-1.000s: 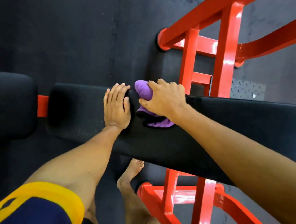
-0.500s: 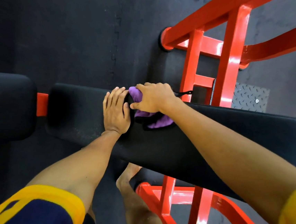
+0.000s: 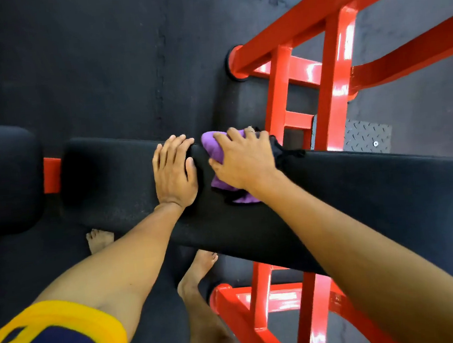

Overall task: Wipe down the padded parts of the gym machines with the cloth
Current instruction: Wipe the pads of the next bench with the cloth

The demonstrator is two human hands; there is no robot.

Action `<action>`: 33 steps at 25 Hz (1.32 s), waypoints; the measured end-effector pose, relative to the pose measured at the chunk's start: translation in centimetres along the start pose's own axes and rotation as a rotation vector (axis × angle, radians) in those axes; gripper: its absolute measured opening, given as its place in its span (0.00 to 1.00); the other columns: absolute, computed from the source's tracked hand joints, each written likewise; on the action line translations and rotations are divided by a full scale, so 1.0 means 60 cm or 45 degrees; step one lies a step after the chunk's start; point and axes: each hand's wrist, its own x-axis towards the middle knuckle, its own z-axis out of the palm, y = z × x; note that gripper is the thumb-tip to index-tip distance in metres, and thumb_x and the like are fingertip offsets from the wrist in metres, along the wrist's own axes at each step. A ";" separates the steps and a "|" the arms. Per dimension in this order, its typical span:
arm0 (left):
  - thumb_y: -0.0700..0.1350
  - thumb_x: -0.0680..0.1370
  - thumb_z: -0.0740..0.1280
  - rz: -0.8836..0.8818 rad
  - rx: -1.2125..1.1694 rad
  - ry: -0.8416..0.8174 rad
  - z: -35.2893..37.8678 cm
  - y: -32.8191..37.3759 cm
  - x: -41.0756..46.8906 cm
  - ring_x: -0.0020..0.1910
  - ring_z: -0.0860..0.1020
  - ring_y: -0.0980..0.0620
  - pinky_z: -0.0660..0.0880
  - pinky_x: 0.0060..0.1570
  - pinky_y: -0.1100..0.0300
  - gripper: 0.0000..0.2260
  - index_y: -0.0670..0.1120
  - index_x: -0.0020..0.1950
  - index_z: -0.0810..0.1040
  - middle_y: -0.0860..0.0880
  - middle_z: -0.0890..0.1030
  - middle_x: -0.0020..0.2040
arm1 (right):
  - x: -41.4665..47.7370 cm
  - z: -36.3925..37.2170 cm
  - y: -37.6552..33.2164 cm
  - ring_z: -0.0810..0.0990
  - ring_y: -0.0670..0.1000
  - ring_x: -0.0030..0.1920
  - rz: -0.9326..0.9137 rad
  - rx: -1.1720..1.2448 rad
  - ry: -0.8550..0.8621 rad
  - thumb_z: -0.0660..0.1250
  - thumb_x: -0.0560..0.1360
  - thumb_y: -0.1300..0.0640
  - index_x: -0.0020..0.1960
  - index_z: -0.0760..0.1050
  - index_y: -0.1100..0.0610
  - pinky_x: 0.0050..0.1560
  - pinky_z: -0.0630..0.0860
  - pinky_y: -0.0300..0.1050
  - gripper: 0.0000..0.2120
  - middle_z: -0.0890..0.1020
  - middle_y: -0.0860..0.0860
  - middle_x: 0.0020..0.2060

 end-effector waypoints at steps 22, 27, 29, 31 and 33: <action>0.49 0.85 0.50 -0.070 -0.204 -0.151 -0.052 -0.125 -0.031 0.82 0.52 0.54 0.48 0.81 0.50 0.24 0.46 0.81 0.62 0.49 0.59 0.82 | -0.091 0.055 -0.071 0.54 0.59 0.82 -0.324 -0.103 0.211 0.48 0.75 0.35 0.80 0.61 0.41 0.78 0.51 0.69 0.34 0.59 0.50 0.82; 0.49 0.85 0.50 -0.093 -0.096 -0.140 -0.064 -0.156 -0.029 0.82 0.53 0.53 0.46 0.81 0.50 0.23 0.49 0.80 0.64 0.49 0.60 0.82 | 0.000 0.022 -0.054 0.67 0.62 0.75 -0.017 -0.033 0.101 0.59 0.76 0.33 0.76 0.68 0.42 0.76 0.57 0.64 0.30 0.71 0.50 0.75; 0.49 0.86 0.52 -0.173 -0.064 -0.101 -0.064 -0.171 -0.024 0.82 0.53 0.53 0.46 0.81 0.49 0.22 0.49 0.80 0.65 0.49 0.61 0.82 | 0.050 0.022 -0.111 0.71 0.62 0.70 0.138 0.044 0.076 0.59 0.77 0.33 0.72 0.71 0.44 0.73 0.61 0.61 0.28 0.75 0.50 0.69; 0.50 0.85 0.51 -0.171 -0.022 -0.094 -0.061 -0.179 -0.021 0.82 0.53 0.51 0.47 0.81 0.47 0.23 0.48 0.80 0.64 0.48 0.61 0.82 | 0.069 0.030 -0.161 0.68 0.62 0.72 0.122 0.079 0.066 0.58 0.78 0.34 0.74 0.69 0.45 0.74 0.57 0.63 0.28 0.73 0.51 0.71; 0.53 0.85 0.49 -0.116 0.012 -0.117 -0.057 -0.183 -0.017 0.82 0.53 0.50 0.47 0.81 0.45 0.25 0.48 0.81 0.62 0.48 0.59 0.82 | 0.052 0.038 -0.170 0.61 0.62 0.77 -0.001 0.040 0.037 0.58 0.79 0.35 0.80 0.61 0.43 0.78 0.50 0.64 0.31 0.65 0.51 0.78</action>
